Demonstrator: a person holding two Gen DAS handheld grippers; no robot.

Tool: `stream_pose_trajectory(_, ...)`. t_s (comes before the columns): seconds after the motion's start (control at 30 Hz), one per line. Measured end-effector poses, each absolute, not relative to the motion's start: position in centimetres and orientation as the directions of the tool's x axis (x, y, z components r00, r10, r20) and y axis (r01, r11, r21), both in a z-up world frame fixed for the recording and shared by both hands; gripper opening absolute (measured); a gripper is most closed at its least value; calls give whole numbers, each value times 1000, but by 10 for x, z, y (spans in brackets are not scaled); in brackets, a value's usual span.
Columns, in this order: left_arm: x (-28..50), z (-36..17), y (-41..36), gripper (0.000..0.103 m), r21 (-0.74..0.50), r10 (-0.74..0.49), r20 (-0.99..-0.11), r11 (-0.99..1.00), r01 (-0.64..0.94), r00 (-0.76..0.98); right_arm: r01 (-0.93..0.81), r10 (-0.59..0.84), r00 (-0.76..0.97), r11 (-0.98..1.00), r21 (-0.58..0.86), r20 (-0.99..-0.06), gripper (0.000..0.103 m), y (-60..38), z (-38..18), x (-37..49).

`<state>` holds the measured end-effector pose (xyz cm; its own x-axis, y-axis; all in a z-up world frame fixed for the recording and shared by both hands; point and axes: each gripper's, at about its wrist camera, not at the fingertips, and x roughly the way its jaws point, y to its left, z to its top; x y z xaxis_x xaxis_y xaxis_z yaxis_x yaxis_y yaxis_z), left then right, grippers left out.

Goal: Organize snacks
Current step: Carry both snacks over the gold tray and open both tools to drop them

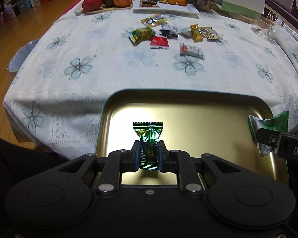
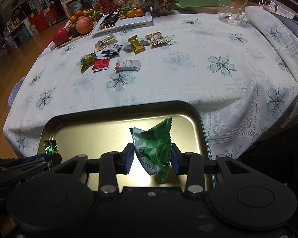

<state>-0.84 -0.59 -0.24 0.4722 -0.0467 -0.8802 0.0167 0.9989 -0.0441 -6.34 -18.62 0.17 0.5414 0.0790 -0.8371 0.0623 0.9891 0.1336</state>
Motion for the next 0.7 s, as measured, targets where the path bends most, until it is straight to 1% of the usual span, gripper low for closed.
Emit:
stream_pose_trajectory(0.23, -27, -7, -7, 23, -75, -77, -894, 997, 22, 442, 19, 99, 548, 991, 131, -831, 39, -180, 2, -88)
stream_pose_trajectory(0.43, -35, -8, -3, 23, -120, -111, -899, 993, 6, 423, 34, 117, 530, 987, 159, -840, 39, -186, 0, -92)
stream_pose_trajectory(0.7, -34, -13, -11, 23, -115, -115, -902, 993, 24, 417, 54, 119, 498, 984, 167, -859, 39, -188, -10, -87)
